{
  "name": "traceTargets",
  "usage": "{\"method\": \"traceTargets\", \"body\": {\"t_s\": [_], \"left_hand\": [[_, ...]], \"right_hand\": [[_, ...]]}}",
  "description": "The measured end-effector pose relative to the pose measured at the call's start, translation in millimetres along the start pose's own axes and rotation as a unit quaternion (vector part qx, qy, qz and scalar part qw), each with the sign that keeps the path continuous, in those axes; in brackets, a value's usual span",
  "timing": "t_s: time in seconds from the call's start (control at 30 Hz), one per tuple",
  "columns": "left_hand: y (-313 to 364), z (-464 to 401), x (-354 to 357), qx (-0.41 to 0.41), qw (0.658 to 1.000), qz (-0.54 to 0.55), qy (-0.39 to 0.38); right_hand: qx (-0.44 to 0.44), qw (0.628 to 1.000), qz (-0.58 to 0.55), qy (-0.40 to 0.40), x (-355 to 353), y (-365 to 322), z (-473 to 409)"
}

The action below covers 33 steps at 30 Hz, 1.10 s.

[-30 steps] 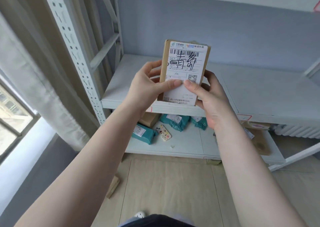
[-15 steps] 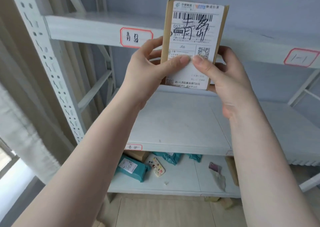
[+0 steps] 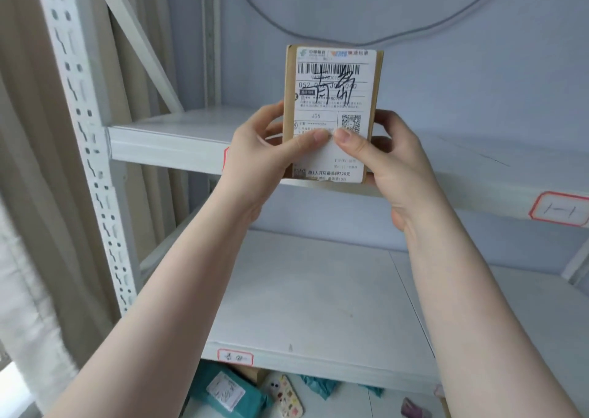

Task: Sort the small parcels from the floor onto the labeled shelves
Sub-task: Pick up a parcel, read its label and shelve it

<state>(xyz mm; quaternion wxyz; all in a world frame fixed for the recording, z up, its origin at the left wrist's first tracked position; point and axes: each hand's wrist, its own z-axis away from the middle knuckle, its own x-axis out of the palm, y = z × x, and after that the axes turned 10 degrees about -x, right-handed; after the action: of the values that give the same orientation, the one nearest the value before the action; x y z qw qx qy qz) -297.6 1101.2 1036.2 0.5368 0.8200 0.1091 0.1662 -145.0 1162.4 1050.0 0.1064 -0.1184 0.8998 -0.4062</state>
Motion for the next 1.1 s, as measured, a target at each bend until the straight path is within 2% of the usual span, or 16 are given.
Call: {"method": "traceTargets", "body": {"t_s": [0.4, 0.6, 0.9, 1.1], "left_hand": [[2, -74, -41, 0.0, 1.0, -0.011, -0.024], [11, -122, -61, -0.005, 0.992, -0.107, -0.064], [21, -196, -56, -0.063, 0.981, -0.146, -0.108], [12, -236, -43, -0.104, 0.974, -0.17, -0.108]], "right_hand": [[-0.018, 1.0, -0.006, 0.013, 41, 26, -60], [-0.02, 1.0, -0.001, -0.014, 51, 42, -97], [0.024, 0.998, 0.043, -0.034, 50, 54, -166], [0.073, 0.994, 0.058, -0.05, 41, 71, -203]]}}
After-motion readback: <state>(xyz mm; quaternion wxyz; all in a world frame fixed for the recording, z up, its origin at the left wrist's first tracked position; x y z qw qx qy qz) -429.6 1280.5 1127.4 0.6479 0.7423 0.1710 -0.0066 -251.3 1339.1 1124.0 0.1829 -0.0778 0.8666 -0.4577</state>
